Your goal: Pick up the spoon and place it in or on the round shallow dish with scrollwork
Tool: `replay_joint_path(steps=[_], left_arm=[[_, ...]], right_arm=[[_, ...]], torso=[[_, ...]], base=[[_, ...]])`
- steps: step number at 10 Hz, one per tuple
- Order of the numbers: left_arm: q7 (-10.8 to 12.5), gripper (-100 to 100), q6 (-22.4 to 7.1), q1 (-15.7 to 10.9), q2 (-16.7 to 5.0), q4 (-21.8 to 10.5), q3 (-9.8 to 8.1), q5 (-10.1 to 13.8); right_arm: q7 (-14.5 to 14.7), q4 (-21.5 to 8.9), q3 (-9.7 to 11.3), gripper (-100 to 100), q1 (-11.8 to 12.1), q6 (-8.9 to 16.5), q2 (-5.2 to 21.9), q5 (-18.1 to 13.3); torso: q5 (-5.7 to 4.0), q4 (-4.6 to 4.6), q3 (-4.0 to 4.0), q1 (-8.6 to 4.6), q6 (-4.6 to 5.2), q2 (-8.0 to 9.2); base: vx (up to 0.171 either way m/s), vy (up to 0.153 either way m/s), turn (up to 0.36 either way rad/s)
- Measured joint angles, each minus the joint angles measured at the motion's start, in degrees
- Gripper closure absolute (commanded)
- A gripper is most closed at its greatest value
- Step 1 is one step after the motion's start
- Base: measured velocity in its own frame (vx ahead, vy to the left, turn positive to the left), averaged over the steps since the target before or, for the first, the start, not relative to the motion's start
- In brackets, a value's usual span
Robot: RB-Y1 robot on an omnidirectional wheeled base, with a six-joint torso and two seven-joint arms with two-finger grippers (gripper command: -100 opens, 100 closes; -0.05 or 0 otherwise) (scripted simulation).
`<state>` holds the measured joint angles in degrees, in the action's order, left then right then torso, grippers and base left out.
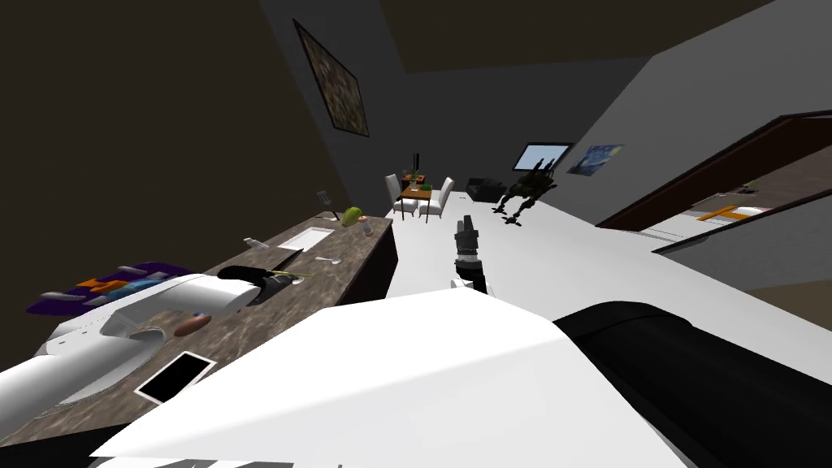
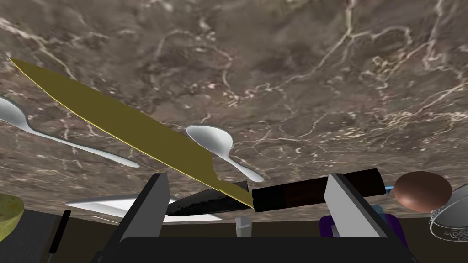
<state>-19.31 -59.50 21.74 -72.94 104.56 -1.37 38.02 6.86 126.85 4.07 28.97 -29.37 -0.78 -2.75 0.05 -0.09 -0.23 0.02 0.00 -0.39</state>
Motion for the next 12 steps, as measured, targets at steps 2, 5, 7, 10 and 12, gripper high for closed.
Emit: replay_joint_path(steps=[2,5,7,10,12], left_arm=[[-0.5,-100,0.2,-0.5,0.0,-2.4,-0.18,1.4],[-1.3,-100,0.7,-0.7,-0.2,-5.7,-0.02,3.8],[-2.2,0,1.0,-0.9,-0.2,-7.5,0.89,5.0],[-2.4,-100,2.5,-1.3,1.7,-9.7,1.91,3.4],[-2.5,100,2.7,-1.3,1.8,-9.8,1.98,3.4]], right_arm=[[0.0,0.0,0.0,0,0.0,0.0,0.0,0.0],[0.0,0.0,0.0,0,0.0,0.0,0.0,0.0],[0.0,0.0,0.0,0,0.0,0.0,0.0,0.0],[0.0,0.0,0.0,0,0.0,0.0,0.0,0.0],[0.0,0.0,0.0,0,0.0,0.0,0.0,0.0]], torso=[[0.0,-0.02,-0.04,0.0,0.0,-0.07],[0.01,-0.01,-0.02,0.04,-0.02,-0.03],[0.0,0.04,0.09,-0.03,-0.04,0.17],[0.01,0.05,0.14,0.0,-0.04,0.23],[-0.03,0.07,0.16,-0.12,-0.04,0.28]], base=[[0.089,0.034,-0.149],[0.072,0.045,-0.135],[0.01,0.012,-0.01],[0.012,0.028,-0.058],[-0.001,0.003,0.013]])
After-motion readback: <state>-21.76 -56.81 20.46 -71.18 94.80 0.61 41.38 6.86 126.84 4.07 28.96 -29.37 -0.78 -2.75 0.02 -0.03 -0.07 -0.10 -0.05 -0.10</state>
